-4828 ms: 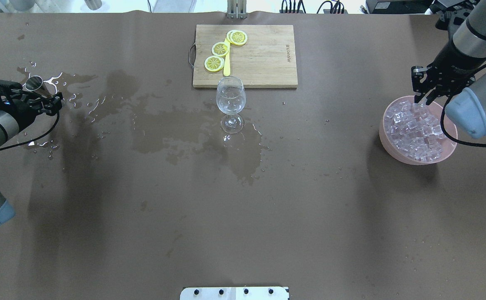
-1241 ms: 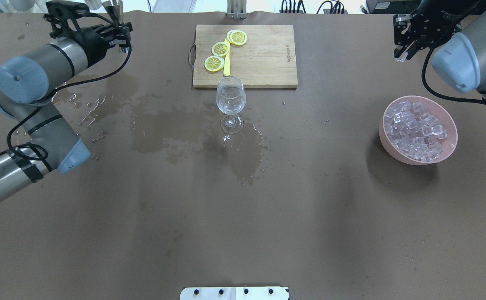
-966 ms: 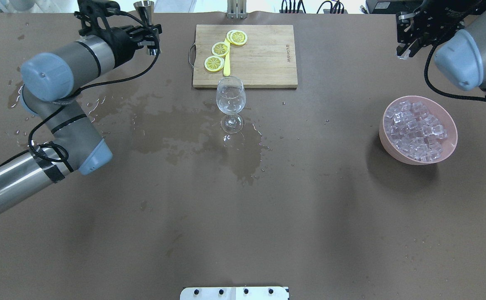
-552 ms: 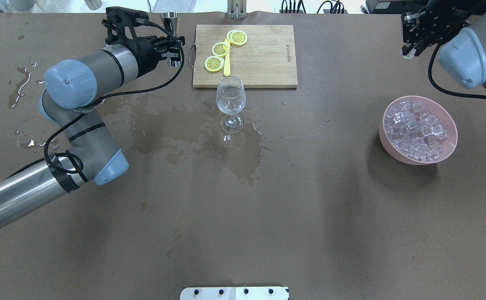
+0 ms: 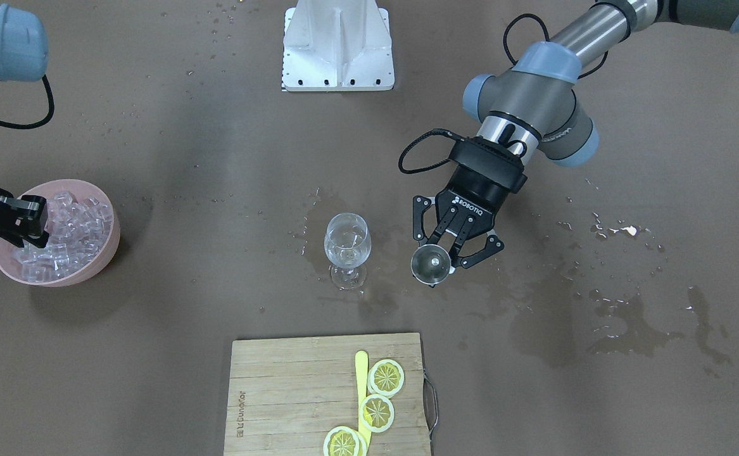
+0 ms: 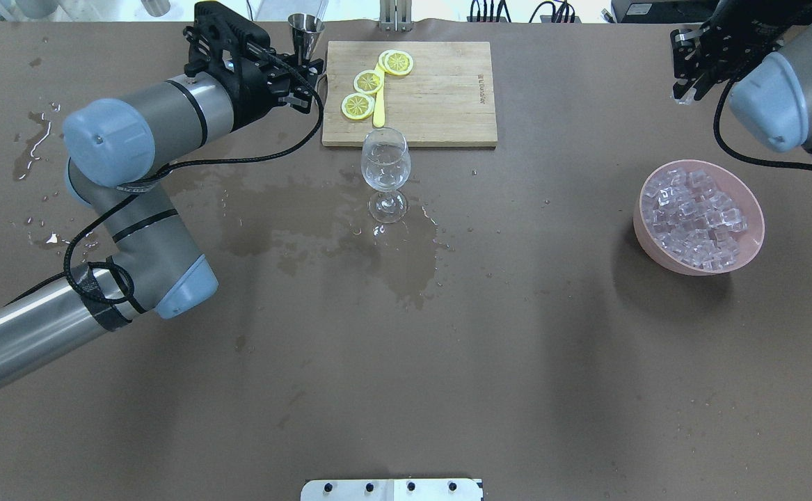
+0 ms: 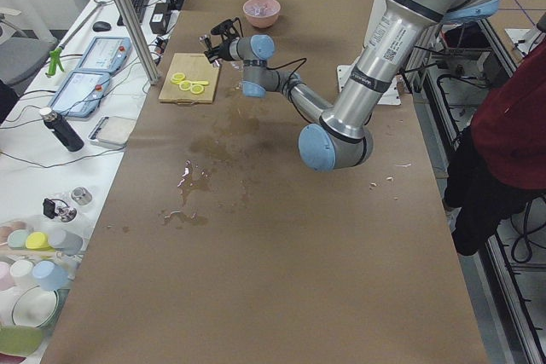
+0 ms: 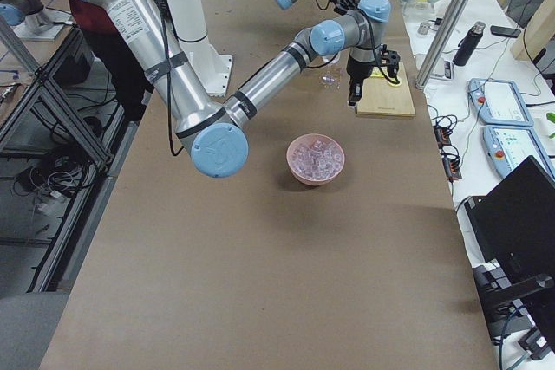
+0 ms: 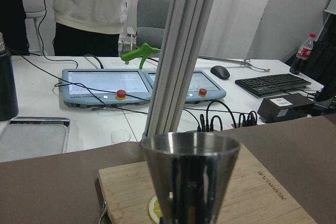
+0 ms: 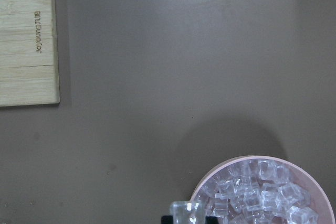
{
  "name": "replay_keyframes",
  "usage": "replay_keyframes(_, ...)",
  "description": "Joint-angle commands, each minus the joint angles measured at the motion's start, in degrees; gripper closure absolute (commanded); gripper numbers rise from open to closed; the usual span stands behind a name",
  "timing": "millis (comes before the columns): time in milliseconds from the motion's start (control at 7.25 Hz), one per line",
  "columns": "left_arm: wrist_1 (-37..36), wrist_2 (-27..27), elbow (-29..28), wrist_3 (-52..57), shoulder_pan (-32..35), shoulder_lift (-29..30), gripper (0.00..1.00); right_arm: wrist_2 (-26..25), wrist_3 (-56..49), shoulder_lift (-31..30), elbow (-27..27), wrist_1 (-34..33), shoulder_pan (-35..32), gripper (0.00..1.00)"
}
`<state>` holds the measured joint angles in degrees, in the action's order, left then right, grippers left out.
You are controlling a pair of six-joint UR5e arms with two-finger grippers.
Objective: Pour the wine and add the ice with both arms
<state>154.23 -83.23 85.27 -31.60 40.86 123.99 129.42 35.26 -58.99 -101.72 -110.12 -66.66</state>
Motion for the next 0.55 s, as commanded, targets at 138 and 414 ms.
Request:
replay_keyframes(138, 0.2, 0.3, 0.0, 5.5, -1.9, 0.4, 1.00, -0.7, 0.1, 0.5, 0.6, 0.1, 0.9, 0.74)
replay_keyframes(414, -0.2, 0.5, -0.3, 14.3, -2.1, 0.8, 1.00, -0.8, 0.1, 0.3, 0.7, 0.1, 1.0, 0.74)
